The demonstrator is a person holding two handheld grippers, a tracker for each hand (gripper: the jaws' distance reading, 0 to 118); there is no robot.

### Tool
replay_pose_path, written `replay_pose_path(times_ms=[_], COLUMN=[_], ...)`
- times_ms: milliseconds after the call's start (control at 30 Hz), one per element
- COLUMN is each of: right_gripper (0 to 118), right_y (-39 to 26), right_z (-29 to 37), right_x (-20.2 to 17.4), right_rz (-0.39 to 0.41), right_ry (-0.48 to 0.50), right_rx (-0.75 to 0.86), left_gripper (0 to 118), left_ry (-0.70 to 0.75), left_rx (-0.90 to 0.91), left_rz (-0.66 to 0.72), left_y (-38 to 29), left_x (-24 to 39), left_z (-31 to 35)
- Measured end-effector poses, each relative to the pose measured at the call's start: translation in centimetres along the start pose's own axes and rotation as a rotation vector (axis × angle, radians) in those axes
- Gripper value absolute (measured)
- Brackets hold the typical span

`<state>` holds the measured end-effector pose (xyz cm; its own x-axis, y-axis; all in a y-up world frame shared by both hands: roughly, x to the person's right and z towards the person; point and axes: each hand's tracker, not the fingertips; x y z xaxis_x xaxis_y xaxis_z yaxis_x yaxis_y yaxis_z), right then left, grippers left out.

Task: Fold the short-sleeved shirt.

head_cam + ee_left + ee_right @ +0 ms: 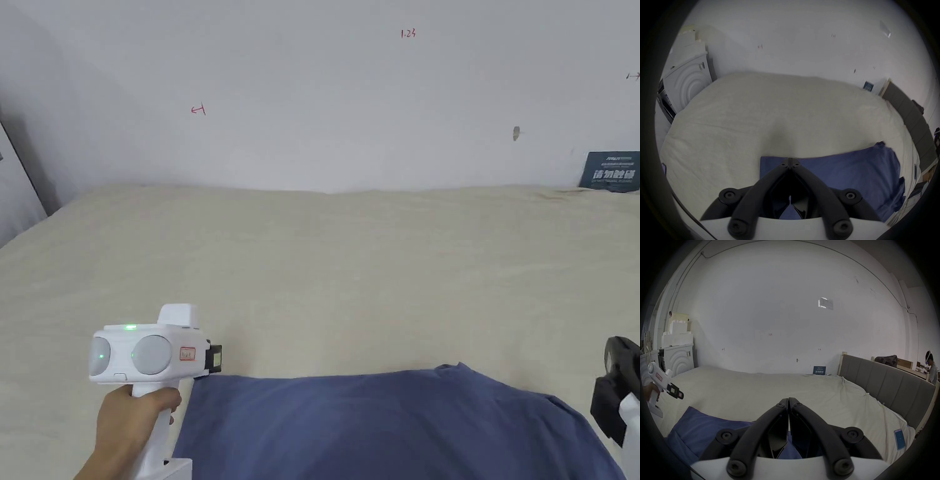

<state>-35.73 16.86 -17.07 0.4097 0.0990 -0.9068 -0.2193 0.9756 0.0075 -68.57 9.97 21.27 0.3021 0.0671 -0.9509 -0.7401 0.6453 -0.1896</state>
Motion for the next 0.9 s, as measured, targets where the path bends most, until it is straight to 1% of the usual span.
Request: replay_pose_path(times_ms=[100,167,200,267,333,367,400,500,533,567,600,633,667,700,767,800,833,900], right_gripper=[0,0,0,0,0,0,0,0,0,0,0,0,0,0,0,0,0,0], right_y=[-0.7,-1.3,-1.5,-1.9,-2.4,-2.5,-2.7,-3.1,-3.2,-3.2,-3.3,-3.4,-3.4,-3.4,-3.4,-3.4,-3.3,-3.2], right_z=[-1.4,-2.2,-2.6,-3.1,-3.4,-3.5,-3.7,-3.9,-4.0,-4.0,-3.9,-3.9,-3.9,-3.9,-3.8,-3.7,-3.6,-3.3], right_x=[-0.2,-0.2,-0.4,-0.5,-0.6,-0.7,-0.8,-0.8,-0.8,-0.8,-0.7,-0.7,-0.7,-0.6,-0.4,-0.3,-0.2,0.2], right_rz=[-0.005,-0.007,-0.006,-0.006,-0.006,-0.005,-0.001,0.011,0.013,0.015,0.018,0.022,0.024,0.024,0.025,0.029,0.033,0.036], right_ry=[-0.006,-0.011,-0.012,-0.013,-0.011,-0.01,-0.008,-0.004,-0.002,-0.001,-0.001,-0.001,-0.004,-0.004,-0.004,-0.006,-0.007,-0.01], right_rx=[-0.026,-0.042,-0.051,-0.066,-0.08,-0.085,-0.091,-0.105,-0.108,-0.112,-0.117,-0.119,-0.121,-0.122,-0.129,-0.128,-0.128,-0.127], left_gripper=[0,1,8,40,79,83,83,83,83,80,73,62,55,51,50,48,36,5], left_ry=[0.008,-0.004,-0.009,0.02,0.041,0.046,0.048,0.075,0.084,0.092,0.074,0.081,0.077,0.072,0.072,0.072,0.054,0.03], left_rx=[-0.057,-0.076,-0.095,-0.123,-0.162,-0.172,-0.17,-0.191,-0.201,-0.21,-0.204,-0.214,-0.217,-0.232,-0.24,-0.237,-0.243,-0.246], left_rz=[0.02,0.057,0.061,0.055,0.058,0.06,0.056,0.032,0.026,0.02,0.023,0.01,0.004,0.002,-0.006,-0.016,-0.015,-0.013], left_y=[0.5,0.9,1.0,1.4,1.6,1.6,1.2,1.1,1.4,1.4,1.4,1.3,0.7,0.6,0.3,0.4,0.5,0.5], left_x=[-0.5,-2.0,-2.2,-2.8,-3.3,-3.5,-2.7,-2.7,-3.7,-4.0,-3.9,-3.9,-2.0,-1.7,-1.3,-1.6,-1.7,-1.4], left_z=[-2.8,-5.3,-6.1,-7.8,-9.3,-9.7,-9.0,-9.7,-11.8,-12.2,-12.5,-12.5,-11.6,-11.8,-11.6,-11.3,-11.1,-10.7])
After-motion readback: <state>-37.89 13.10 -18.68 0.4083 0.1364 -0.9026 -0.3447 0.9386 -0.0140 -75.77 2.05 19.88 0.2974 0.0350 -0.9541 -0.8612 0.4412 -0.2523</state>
